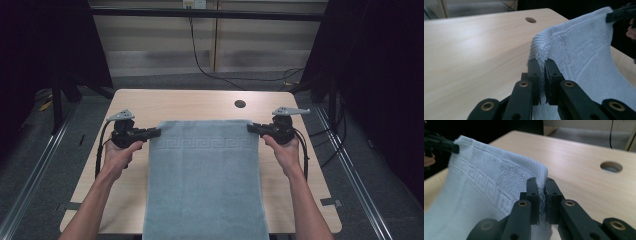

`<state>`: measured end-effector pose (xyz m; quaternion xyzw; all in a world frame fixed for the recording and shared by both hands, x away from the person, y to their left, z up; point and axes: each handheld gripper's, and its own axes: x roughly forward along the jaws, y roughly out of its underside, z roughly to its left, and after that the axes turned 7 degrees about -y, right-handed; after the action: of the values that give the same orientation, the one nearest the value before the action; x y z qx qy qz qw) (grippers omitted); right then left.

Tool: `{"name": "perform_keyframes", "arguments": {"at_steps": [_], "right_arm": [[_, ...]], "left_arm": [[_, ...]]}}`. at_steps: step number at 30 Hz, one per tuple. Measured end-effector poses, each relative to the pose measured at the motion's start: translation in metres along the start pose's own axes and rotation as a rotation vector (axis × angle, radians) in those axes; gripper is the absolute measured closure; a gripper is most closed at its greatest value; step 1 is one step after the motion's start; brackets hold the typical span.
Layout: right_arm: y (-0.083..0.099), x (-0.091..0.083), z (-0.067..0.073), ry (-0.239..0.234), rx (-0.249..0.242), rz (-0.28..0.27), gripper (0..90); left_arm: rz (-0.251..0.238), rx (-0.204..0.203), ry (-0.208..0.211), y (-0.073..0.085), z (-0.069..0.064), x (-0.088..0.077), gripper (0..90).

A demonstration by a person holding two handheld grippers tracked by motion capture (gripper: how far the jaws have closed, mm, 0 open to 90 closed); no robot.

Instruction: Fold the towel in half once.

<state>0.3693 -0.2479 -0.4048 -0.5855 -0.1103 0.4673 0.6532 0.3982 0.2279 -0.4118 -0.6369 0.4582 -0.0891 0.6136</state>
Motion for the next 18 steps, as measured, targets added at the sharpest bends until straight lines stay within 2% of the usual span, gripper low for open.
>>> {"name": "perform_keyframes", "arguments": {"at_steps": [5, 7, 9, 13, 15, 18], "right_arm": [[-0.032, -0.003, 0.006, 0.010, -0.050, -0.003, 84.3], [-0.043, -0.005, 0.008, 0.012, -0.065, -0.013, 84.2], [-0.052, -0.006, 0.009, 0.013, -0.073, -0.025, 84.3], [-0.067, -0.009, 0.010, 0.014, -0.087, -0.041, 84.3], [-0.075, -0.011, 0.009, 0.018, -0.092, -0.055, 84.4], [-0.089, -0.015, 0.008, 0.025, -0.095, -0.082, 84.5]], "left_arm": [[-0.041, 0.025, -0.010, -0.024, 0.000, -0.010, 84.7], [-0.063, 0.017, -0.011, -0.031, 0.001, -0.013, 84.7], [-0.065, 0.026, -0.026, -0.038, 0.003, -0.016, 84.7], [-0.068, 0.032, -0.029, -0.053, 0.003, -0.017, 84.7], [-0.085, 0.026, -0.028, -0.062, 0.004, -0.018, 84.8], [-0.092, 0.052, -0.039, -0.077, 0.000, -0.022, 84.8]]}}
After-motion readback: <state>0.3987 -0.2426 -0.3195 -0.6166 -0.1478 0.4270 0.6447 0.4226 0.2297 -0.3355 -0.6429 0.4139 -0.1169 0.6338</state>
